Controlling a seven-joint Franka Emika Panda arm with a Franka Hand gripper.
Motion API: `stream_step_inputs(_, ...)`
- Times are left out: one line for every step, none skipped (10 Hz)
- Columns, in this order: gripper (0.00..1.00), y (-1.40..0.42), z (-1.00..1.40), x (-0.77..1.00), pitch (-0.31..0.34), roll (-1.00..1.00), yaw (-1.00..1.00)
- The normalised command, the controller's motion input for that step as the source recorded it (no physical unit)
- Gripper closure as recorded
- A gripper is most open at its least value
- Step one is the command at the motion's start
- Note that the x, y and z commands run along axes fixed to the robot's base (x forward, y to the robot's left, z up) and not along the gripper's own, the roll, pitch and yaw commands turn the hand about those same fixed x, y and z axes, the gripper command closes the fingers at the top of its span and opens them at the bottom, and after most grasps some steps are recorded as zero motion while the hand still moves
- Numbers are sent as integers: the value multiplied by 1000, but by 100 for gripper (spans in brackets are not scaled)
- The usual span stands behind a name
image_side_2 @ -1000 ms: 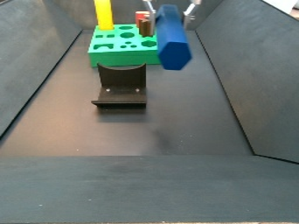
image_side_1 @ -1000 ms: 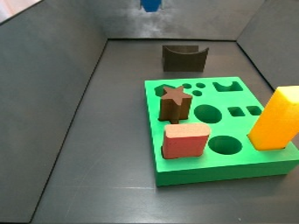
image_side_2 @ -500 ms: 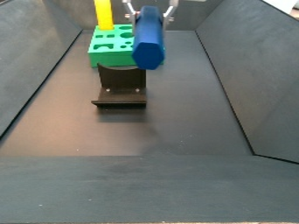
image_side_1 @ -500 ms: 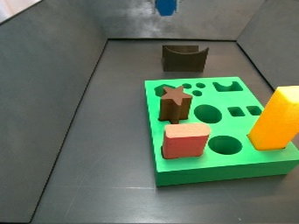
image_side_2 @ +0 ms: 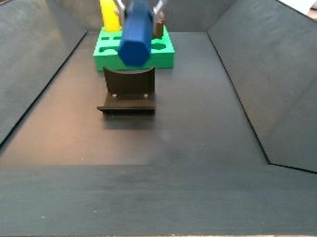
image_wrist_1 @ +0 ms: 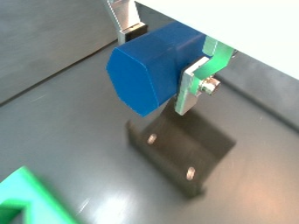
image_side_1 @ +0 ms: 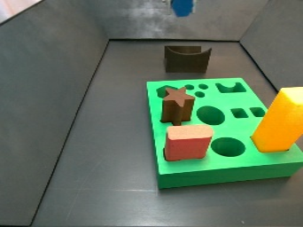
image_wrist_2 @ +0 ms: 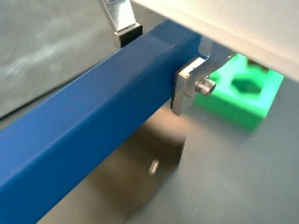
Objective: Pick up the hexagon object. Move up. Place the hexagon object on the fixture. Regrasp the hexagon object. Move to above the board. Insert the hexagon object.
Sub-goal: Place the hexagon object on the fixture.
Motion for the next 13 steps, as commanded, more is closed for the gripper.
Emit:
stream_step_inputs(100, -345, 222, 437, 96, -1000, 16)
stream_step_inputs(100, -100, 48, 288, 104, -1000, 4)
stream_step_inputs(100, -33, 10, 233, 110, -1000, -1)
stream_step_inputs(100, 11, 0, 135, 122, -1000, -12)
stream_step_inputs(100, 24, 10, 64, 127, -1000, -23)
stream_step_inputs(100, 27, -3, 55, 128, -1000, -33)
stream_step_inputs(100, 31, -13, 70, 132, -1000, -46)
stream_step_inputs(100, 36, -11, 77, 142, -1000, -58)
stream_step_inputs(100, 38, -9, 79, 151, -1000, -73)
stream_step_inputs(100, 40, -19, 80, 157, -1000, -99)
stream_step_inputs(100, 40, -19, 78, 160, -1000, -124)
stream_step_inputs(100, 42, -14, 76, 164, -1000, -153)
stream_step_inputs(100, 43, -16, 79, 157, -971, -200)
